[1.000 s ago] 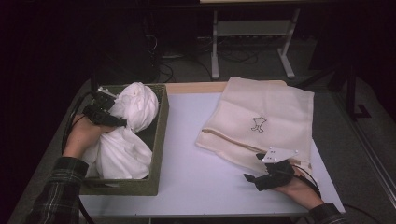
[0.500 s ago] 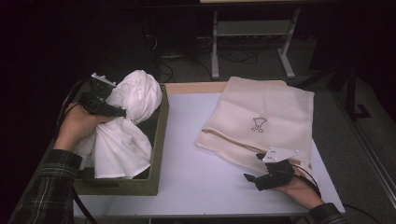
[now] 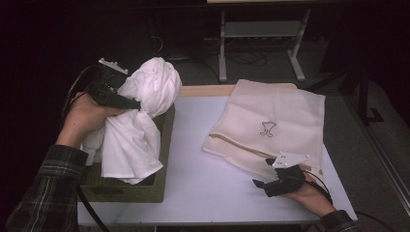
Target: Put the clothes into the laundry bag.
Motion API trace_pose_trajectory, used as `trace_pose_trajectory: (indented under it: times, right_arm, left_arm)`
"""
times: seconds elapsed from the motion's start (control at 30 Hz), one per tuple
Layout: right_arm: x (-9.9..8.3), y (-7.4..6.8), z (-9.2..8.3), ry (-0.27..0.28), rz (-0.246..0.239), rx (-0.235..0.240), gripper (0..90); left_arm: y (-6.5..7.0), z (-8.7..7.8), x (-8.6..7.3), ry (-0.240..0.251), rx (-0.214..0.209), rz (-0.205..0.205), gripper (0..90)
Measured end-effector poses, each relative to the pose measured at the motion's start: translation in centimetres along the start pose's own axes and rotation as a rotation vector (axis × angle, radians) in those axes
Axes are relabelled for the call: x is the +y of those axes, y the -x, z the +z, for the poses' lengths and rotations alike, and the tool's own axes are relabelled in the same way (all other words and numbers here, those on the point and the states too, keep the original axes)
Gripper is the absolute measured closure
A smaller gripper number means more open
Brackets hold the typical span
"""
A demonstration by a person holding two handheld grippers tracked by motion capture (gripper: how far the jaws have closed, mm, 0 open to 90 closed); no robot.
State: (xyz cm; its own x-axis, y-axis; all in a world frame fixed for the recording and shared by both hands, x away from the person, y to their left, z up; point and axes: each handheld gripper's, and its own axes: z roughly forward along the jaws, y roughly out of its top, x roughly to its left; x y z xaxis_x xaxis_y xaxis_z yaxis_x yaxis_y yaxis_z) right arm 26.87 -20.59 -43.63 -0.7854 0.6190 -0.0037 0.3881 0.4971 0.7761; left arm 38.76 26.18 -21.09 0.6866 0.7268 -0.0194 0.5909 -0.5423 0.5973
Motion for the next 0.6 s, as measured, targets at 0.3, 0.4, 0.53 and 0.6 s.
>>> trace_pose_trajectory:
  times: [0.3,0.4,0.53,0.6]
  right_arm:
    - [0.0,0.3,-0.2,0.011,0.008,-0.003,13.2]
    - [0.0,0.4,-0.4,0.018,0.015,-0.006,13.2]
    - [0.0,0.7,-0.6,0.025,0.025,-0.010,13.2]
    - [0.0,0.8,-0.7,0.027,0.028,-0.013,13.2]
  left_arm:
    - [2.7,0.5,3.0,0.025,-0.076,0.049,66.9]
    - [3.7,0.8,3.9,0.041,-0.112,0.061,66.9]
    - [5.4,1.6,5.2,0.049,-0.150,0.089,66.9]
    - [6.3,2.0,5.7,0.049,-0.164,0.101,66.9]
